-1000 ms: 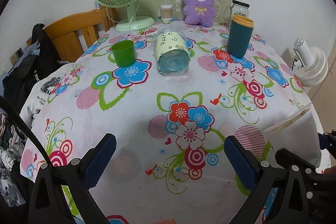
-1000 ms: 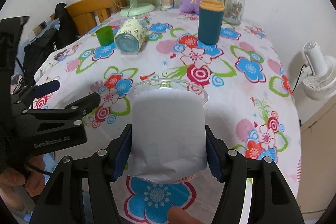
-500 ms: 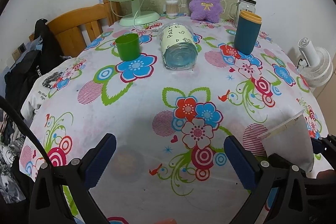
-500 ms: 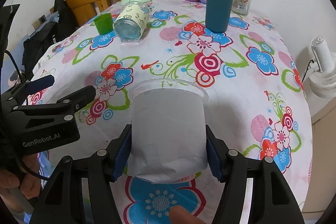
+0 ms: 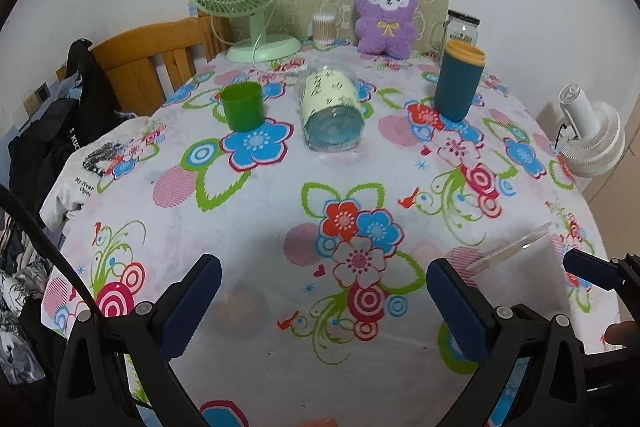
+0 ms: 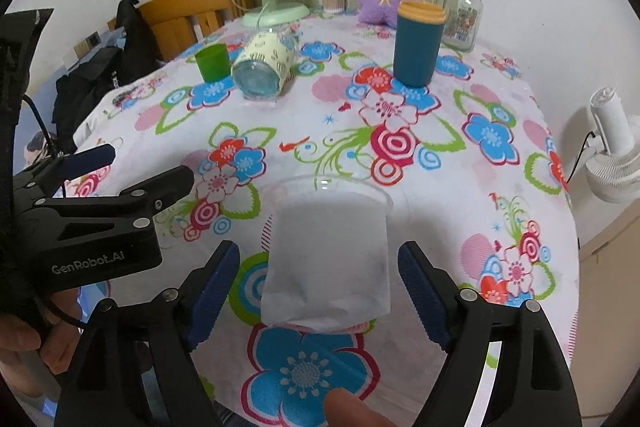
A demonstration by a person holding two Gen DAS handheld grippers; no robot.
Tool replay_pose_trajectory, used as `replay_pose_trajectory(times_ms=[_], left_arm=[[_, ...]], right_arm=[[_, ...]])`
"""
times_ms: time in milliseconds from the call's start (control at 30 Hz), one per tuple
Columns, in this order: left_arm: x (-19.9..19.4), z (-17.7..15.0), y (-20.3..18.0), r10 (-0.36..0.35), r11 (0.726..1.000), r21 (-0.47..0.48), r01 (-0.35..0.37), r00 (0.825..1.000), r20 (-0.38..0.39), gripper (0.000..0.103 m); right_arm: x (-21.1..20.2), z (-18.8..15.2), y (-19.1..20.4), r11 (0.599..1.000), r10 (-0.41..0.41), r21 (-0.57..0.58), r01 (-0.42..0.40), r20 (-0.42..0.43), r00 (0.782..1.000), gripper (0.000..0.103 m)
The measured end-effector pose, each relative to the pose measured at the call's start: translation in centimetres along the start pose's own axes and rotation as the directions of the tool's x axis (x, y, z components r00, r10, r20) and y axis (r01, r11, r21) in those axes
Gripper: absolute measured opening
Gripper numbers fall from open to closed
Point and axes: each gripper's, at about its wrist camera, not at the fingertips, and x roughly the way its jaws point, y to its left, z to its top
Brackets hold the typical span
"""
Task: Flip cup upside down
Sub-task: 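Lift the cup with the right gripper and carry it toward the left tool, then grasp the cup body with the left gripper while the right gripper releases it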
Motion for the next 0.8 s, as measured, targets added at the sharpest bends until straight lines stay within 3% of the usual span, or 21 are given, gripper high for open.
replay_pose_trajectory(times_ms=[433,800], left_arm=[[-2.9,0.6,-5.6,-0.060,0.997,0.044,0.058,0.997,0.038,0.103],[-1.4,-0.6,-10.3,-0.095,0.993,0.061,0.096,0.995,-0.023,0.103]], right_arm=[[-5.3,-2.0,-5.8,0.995,-0.017,0.103,0.008,0.091,0.996,0.084],[-6.0,-4.6,-11.3,0.982,-0.067,0.183,0.053,0.074,0.995,0.083]])
